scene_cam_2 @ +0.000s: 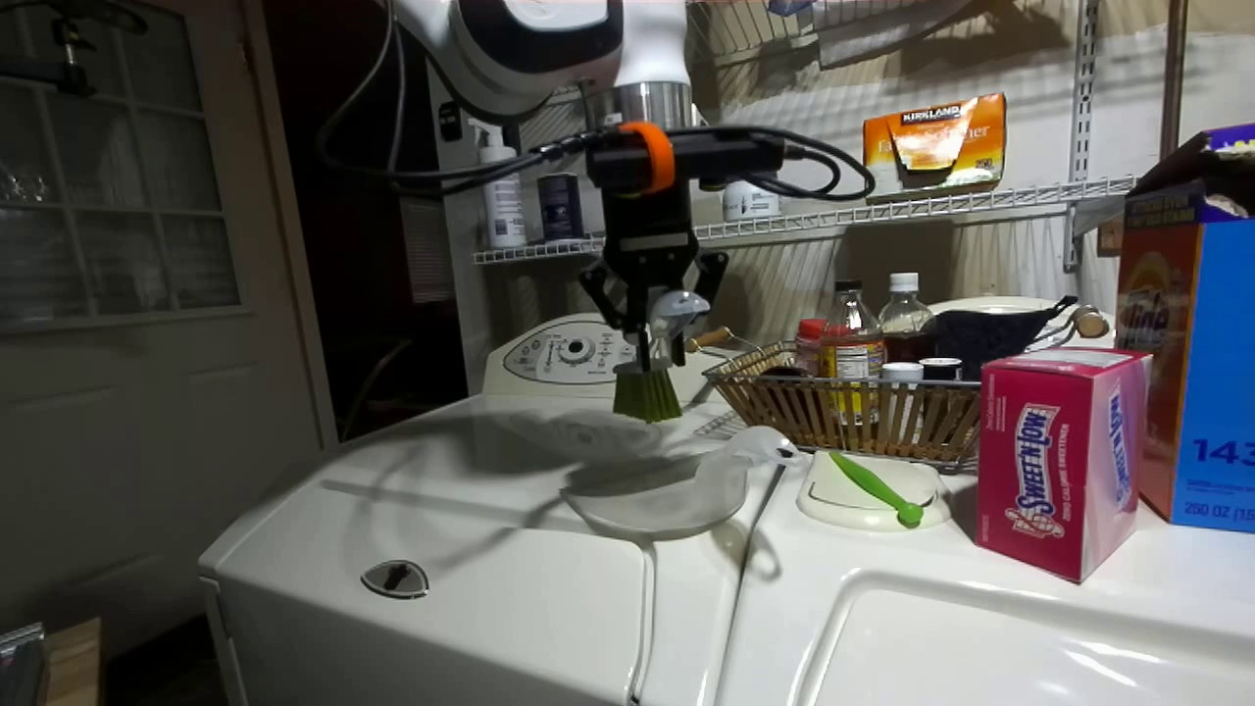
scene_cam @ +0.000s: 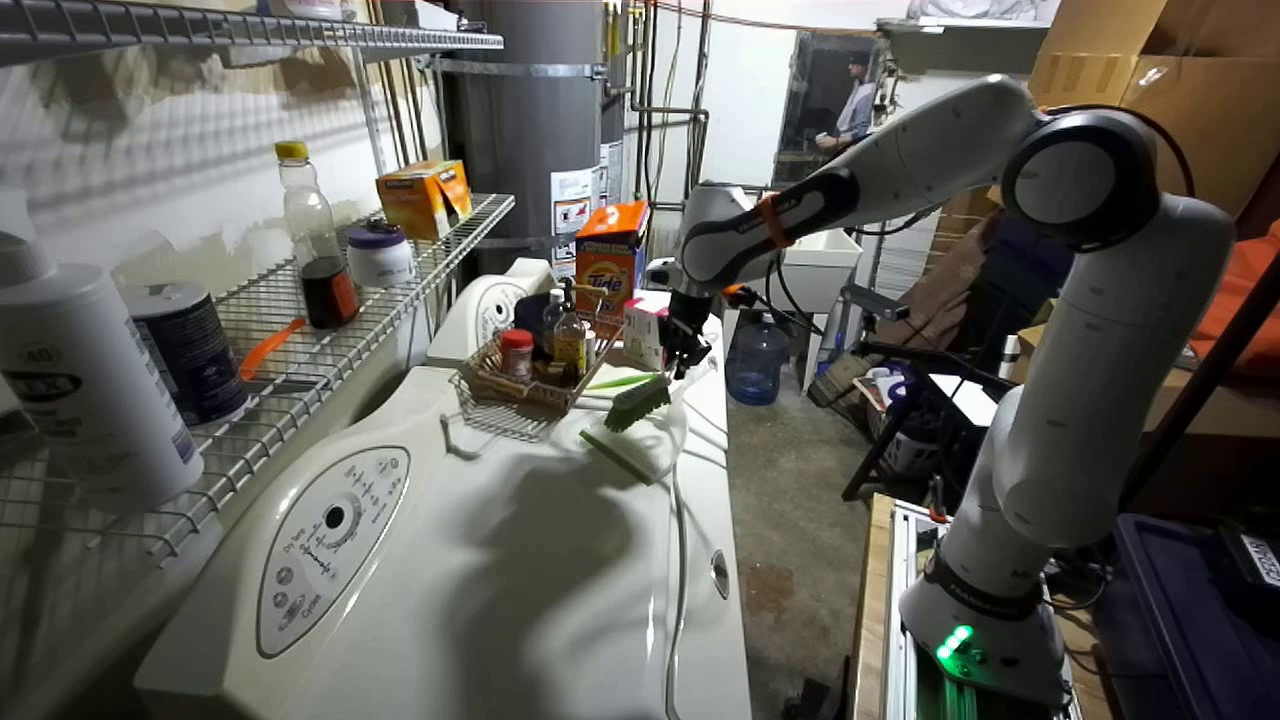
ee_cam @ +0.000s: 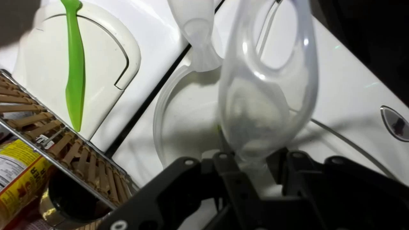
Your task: Put the hand broom on the dustpan
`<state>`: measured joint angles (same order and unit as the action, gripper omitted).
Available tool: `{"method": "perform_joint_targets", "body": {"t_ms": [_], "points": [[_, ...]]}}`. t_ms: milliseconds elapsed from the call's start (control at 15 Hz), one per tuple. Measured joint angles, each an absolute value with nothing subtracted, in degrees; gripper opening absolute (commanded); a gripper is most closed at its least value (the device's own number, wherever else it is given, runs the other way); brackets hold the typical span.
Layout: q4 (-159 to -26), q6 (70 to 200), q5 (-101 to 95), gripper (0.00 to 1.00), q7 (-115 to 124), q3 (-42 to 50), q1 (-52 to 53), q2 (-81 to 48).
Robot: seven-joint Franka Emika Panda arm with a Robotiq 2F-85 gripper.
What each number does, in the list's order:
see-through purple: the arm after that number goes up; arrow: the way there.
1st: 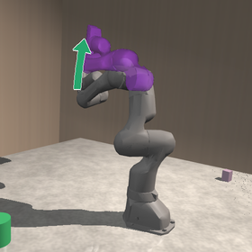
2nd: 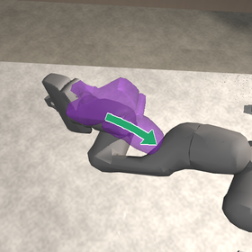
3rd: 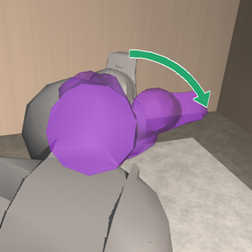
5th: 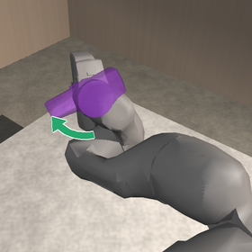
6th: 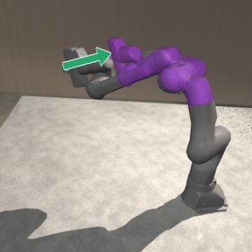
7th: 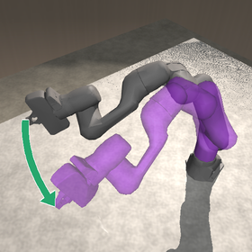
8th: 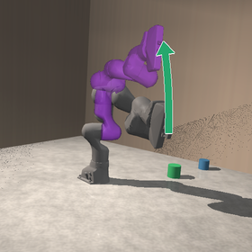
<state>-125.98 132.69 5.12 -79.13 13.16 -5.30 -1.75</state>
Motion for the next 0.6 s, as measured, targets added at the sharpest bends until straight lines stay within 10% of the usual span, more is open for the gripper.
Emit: {"method": "perform_joint_targets", "body": {"t_ms": [600], "points": [[-125.56,135.08,7.75,0.08,-88.45,12.20,-10.38,-7.22]]}}
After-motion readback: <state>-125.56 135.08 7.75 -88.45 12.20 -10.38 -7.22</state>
